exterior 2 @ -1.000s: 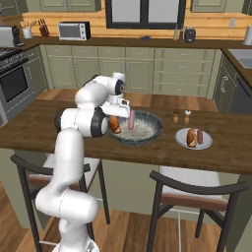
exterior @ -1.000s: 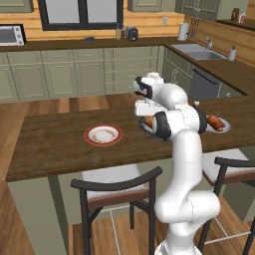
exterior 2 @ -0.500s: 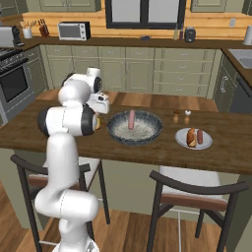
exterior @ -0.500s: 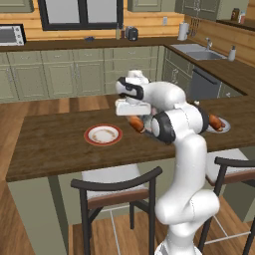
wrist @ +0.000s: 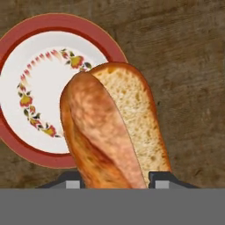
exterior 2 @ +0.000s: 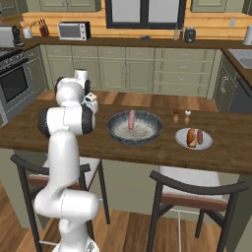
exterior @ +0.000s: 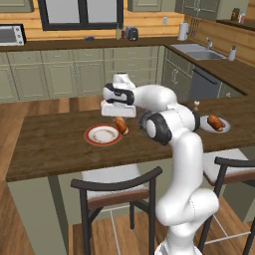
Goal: Place one bun and one sausage from the bowl on each plate.
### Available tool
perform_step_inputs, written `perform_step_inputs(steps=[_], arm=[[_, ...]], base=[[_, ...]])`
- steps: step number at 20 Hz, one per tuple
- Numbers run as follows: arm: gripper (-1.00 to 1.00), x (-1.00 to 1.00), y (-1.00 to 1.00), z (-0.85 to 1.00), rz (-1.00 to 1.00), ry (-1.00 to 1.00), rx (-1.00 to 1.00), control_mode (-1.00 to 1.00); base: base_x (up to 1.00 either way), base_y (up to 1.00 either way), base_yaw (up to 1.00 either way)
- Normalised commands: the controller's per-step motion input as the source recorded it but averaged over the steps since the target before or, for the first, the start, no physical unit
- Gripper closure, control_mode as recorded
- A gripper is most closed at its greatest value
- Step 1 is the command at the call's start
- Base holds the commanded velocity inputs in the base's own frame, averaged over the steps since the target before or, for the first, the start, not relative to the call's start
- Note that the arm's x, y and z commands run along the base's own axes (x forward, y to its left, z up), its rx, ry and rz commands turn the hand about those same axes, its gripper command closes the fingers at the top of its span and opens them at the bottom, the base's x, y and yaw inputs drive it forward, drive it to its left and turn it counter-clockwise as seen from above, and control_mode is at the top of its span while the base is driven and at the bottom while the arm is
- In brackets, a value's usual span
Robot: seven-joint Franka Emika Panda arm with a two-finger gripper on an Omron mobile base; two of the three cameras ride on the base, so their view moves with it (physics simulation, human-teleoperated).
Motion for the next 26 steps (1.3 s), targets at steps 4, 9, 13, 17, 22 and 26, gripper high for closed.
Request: perform_step_inputs(steps=[4, 9, 13, 17, 22, 26], arm=[[1.0, 0.37, 0.0, -0.32, 0.0, 0.0, 0.0, -1.0], [1.0, 0.1, 0.1, -0.51, 0.0, -0.02, 0.0, -1.0], [1.0, 0.01, 0.28, -0.06, 0.0, -0.04, 0.0, -1.0], [1.0, 0.14, 0.31, -0.04, 0.0, 0.0, 0.0, -1.0], [1.0, 0.21, 0.06, -0.2, 0.0, -0.02, 0.0, -1.0], [1.0, 0.24, 0.02, -0.09, 0.0, -0.02, 0.0, -1.0]], base=[[0.0, 0.0, 0.0], [0.0, 0.0, 0.0], [0.0, 0.0, 0.0], [0.0, 0.0, 0.0], [0.0, 0.0, 0.0], [0.0, 0.0, 0.0]])
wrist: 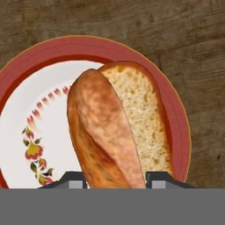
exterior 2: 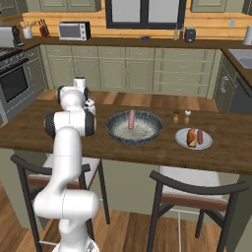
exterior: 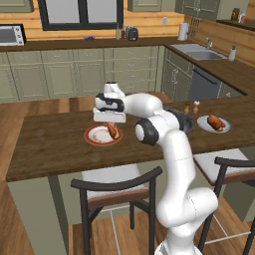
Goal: Place one bun and one sausage from the bowl on each plate.
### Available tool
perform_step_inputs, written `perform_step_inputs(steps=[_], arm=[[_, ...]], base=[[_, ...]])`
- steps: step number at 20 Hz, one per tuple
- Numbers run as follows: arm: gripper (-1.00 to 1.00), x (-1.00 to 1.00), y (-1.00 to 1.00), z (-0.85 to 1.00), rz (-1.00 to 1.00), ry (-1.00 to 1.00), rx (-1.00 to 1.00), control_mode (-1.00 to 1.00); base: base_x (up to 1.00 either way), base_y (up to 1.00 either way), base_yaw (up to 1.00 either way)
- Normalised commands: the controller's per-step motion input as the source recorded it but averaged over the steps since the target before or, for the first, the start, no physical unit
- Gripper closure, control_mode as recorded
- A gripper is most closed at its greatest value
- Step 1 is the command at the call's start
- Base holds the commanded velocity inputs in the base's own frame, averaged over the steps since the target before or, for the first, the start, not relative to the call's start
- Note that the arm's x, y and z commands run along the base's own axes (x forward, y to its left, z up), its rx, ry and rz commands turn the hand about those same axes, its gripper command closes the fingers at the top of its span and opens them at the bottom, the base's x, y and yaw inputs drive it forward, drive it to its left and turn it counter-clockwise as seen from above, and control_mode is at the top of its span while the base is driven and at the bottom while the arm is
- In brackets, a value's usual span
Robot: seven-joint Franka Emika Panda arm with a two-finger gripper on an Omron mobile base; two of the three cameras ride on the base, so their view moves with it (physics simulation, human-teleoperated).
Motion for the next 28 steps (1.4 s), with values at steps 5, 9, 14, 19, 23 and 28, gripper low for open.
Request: perform_step_inputs(steps=[5, 9, 14, 19, 23, 28], arm=[[1.0, 0.0, 0.03, 0.0, 0.0, 0.0, 0.0, -1.0], [-1.0, 0.0, 0.0, 0.0, 0.0, 0.0, 0.0, -1.0], [-1.0, 0.0, 0.0, 0.0, 0.0, 0.0, 0.0, -1.0], [-1.0, -0.02, -0.01, 0.02, 0.0, -0.01, 0.0, -1.0], [-1.0, -0.56, -0.61, 0.11, 0.0, -0.1, 0.0, -1.0], [-1.0, -0.5, -0.86, 0.31, 0.01, -0.14, 0.03, -1.0]], base=[[0.0, 0.0, 0.0], [0.0, 0.0, 0.0], [0.0, 0.0, 0.0], [0.0, 0.0, 0.0], [0.0, 0.0, 0.0], [0.0, 0.0, 0.0]])
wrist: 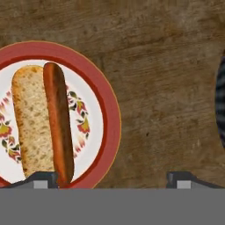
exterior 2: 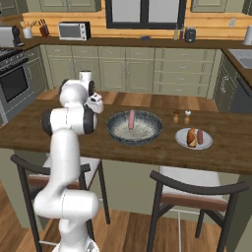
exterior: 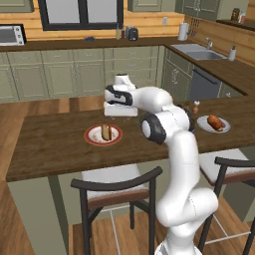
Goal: Place one bun and one sausage from the bowl on each plate.
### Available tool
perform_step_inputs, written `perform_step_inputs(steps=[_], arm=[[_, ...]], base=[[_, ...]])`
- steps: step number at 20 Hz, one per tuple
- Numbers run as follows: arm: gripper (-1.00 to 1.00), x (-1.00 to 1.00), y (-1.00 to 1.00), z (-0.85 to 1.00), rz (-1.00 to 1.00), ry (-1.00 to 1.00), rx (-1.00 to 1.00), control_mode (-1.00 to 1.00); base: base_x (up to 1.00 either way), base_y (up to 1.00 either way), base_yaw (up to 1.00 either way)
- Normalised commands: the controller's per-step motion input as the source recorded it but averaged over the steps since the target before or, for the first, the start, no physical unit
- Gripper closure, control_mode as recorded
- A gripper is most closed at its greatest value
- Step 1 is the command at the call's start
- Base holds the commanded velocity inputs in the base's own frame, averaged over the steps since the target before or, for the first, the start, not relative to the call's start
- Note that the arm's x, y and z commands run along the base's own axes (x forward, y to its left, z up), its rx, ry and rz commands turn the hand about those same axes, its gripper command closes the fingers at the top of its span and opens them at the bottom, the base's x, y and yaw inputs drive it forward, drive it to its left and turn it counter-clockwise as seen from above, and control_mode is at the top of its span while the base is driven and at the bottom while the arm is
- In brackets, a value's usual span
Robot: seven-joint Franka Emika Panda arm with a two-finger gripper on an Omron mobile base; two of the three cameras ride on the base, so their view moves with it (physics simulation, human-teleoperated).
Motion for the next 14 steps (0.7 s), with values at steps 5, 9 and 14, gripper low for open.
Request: perform_step_inputs(steps=[5, 9, 14], arm=[[-1.0, -0.32, -0.91, 0.13, 0.06, -0.19, 0.0, -1.0], [-1.0, -0.73, -0.75, 0.27, 0.07, -0.39, 0.0, -1.0], [-1.0, -0.13, -0.77, 0.03, 0.08, -0.3, 0.06, -1.0]], base=[[0.0, 0.0, 0.0], [0.0, 0.0, 0.0], [0.0, 0.0, 0.0]])
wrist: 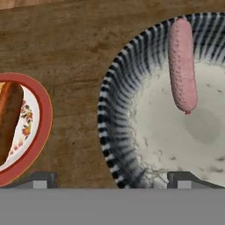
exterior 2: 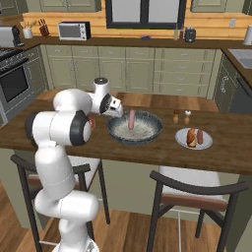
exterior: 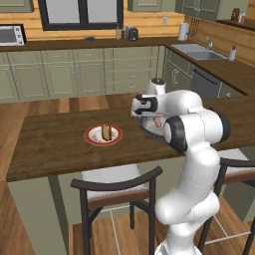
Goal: Place one bun and one sausage from the bowl on each plate.
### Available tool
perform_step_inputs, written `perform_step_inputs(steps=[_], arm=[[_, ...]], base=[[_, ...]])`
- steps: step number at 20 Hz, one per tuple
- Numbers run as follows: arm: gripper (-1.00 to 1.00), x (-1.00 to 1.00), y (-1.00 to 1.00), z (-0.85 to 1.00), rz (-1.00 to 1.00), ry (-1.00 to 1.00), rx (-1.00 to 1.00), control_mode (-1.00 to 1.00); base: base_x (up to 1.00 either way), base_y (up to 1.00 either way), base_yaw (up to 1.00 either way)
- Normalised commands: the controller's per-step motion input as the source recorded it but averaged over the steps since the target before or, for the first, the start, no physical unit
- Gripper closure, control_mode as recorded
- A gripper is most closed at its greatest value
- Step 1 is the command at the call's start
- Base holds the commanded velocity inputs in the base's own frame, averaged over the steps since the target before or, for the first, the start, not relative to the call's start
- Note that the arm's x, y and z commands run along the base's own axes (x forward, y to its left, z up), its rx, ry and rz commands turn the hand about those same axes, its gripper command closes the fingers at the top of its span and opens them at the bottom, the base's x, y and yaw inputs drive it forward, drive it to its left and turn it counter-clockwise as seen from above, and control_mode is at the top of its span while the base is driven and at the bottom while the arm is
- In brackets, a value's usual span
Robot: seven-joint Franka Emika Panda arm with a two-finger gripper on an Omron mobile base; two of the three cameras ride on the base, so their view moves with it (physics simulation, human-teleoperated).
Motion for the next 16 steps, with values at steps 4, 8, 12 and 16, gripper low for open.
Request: perform_step_inputs(steps=[4, 8, 12, 16], arm=[[-1.0, 0.38, -0.72, 0.02, 0.0, -0.16, 0.06, -1.0], [-1.0, 0.4, -0.61, 0.39, 0.0, 0.0, 0.13, -1.0], [-1.0, 0.36, -0.3, 0.08, 0.0, 0.0, 0.05, -1.0], [-1.0, 0.23, -0.03, -0.23, 0.0, 0.0, 0.0, -1.0]], base=[[0.0, 0.0, 0.0], [0.0, 0.0, 0.0], [0.0, 0.0, 0.0], [0.0, 0.0, 0.0]])
